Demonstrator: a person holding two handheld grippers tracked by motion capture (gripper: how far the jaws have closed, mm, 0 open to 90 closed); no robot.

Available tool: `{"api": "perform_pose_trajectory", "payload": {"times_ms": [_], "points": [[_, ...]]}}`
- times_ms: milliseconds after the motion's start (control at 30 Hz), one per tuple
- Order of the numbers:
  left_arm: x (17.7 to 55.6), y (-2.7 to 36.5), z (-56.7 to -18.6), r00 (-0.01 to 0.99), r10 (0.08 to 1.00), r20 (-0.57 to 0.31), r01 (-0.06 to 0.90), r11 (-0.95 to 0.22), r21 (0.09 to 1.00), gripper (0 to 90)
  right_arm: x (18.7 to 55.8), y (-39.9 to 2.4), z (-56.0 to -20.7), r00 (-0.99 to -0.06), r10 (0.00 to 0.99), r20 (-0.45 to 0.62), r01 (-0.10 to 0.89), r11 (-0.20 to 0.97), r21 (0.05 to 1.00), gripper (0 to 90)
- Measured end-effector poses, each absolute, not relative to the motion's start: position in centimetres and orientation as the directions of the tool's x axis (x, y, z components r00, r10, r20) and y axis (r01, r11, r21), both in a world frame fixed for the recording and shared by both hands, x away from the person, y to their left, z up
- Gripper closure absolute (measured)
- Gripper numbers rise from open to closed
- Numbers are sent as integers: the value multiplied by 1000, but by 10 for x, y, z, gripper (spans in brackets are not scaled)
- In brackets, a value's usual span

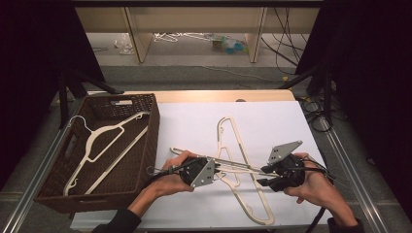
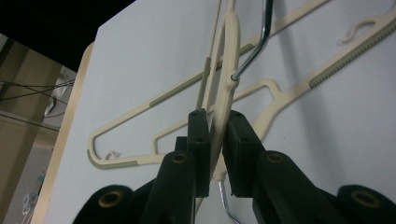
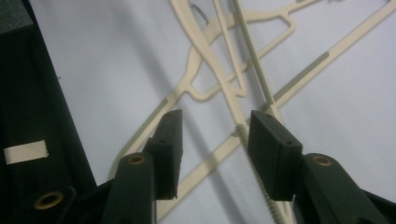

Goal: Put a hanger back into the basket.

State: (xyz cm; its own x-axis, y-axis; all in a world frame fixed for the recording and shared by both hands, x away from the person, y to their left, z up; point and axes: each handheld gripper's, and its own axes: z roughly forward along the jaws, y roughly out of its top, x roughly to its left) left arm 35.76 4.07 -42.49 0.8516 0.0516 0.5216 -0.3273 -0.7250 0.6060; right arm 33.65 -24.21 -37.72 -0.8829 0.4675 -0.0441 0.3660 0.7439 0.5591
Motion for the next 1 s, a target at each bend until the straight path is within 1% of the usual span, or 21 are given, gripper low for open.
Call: {"api": "perform_pose_trajectory", "payload": {"times_ms": [67, 133, 233, 333, 367, 433, 533, 633, 667, 800, 833, 933, 1000], "points": [[359, 42, -421, 850, 76, 521, -309, -730, 610, 822, 330, -239, -369, -880, 473, -52, 355, 725, 590, 484], [362, 44, -415, 852, 113, 511, -280, -727, 627, 829, 327, -236, -364, -878, 476, -44, 351, 703, 618, 458], [366, 48, -404, 846, 176, 503, -242, -714, 657, 844, 325, -233, -363, -879, 476, -10, 366, 689, 625, 421], [370, 52, -392, 855, 236, 462, -186, -692, 698, 855, 325, -232, -368, -876, 483, -6, 363, 666, 652, 401], [371, 53, -388, 859, 261, 441, -161, -681, 715, 856, 325, -232, -368, -869, 494, 5, 384, 669, 637, 394], [374, 57, -380, 873, 305, 382, -111, -637, 763, 856, 326, -232, -372, -863, 506, -5, 378, 651, 658, 386], [378, 62, -369, 881, 350, 318, -51, -597, 800, 856, 326, -234, -376, -852, 524, 6, 389, 625, 677, 370], [379, 67, -360, 885, 398, 243, 13, -541, 841, 856, 325, -235, -377, -852, 523, 14, 392, 622, 678, 365], [379, 69, -356, 886, 409, 217, 33, -523, 852, 857, 324, -235, -378, -843, 538, 7, 395, 611, 686, 365], [374, 76, -342, 885, 456, 91, 142, -451, 881, 856, 322, -234, -381, -850, 526, 19, 396, 615, 682, 363], [373, 78, -338, 884, 462, 72, 158, -441, 883, 856, 322, -233, -383, -844, 536, 16, 394, 600, 696, 362], [370, 87, -326, 874, 486, -2, 216, -384, 897, 857, 321, -232, -385, -853, 521, 26, 395, 613, 684, 357], [368, 92, -319, 870, 492, -30, 235, -361, 903, 857, 320, -231, -387, -852, 522, 25, 391, 604, 694, 347]]}}
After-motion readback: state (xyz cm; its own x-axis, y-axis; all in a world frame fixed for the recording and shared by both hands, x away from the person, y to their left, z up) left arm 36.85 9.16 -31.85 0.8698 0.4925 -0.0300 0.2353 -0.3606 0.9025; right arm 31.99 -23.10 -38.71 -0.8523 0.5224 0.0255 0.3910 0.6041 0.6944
